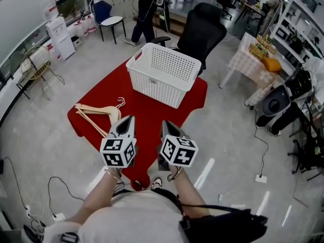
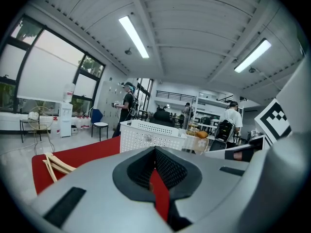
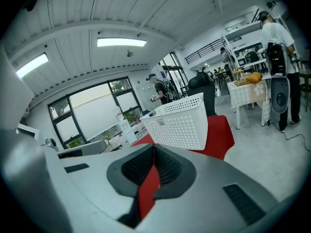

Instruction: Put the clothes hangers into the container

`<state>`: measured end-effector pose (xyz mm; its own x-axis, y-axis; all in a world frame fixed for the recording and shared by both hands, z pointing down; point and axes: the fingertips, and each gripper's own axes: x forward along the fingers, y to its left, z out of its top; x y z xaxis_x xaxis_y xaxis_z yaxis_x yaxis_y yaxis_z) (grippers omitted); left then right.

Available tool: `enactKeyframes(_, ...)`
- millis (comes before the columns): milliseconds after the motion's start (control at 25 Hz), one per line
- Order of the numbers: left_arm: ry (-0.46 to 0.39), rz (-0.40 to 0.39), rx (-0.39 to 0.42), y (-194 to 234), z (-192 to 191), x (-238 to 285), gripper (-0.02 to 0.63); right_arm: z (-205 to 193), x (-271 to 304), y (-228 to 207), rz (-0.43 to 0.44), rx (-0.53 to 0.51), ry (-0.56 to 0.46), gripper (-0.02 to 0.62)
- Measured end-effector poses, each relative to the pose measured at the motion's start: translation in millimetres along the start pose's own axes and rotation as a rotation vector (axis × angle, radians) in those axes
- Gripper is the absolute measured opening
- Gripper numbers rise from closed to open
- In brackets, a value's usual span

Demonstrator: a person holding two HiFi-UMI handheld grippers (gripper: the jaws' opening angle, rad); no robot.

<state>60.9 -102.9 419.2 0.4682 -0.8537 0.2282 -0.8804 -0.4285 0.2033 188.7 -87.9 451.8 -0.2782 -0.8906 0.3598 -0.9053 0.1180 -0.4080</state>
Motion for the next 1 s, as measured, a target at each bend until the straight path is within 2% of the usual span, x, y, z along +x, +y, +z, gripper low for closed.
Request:
enactKeyframes(320, 0.016, 0.032, -0.023, -4.4, -4.3, 40.9, 0.002, 15.8, 32.3, -26.2, 0.032, -0.011, 0.045, 0.017)
enactKeyframes(440, 0.021, 0.072, -0.053, 3.2, -7.5, 52.7, 0.002, 18.3, 49.4, -27.9, 0.062, -0.027, 0.079, 0.017)
enactKeyframes(640, 0.026, 0.151, -0.088, 27.7, -12.3, 64.5, 0.002, 18.3, 83.5, -19.6, 0.126, -0.063, 0.12, 0.017)
enactKeyframes(1000, 0.067, 0.191, -0.115, 78.4, -27.7, 65.6, 0.002, -11.7, 132.8, 20.3, 0.164, -0.076, 0.176, 0.017)
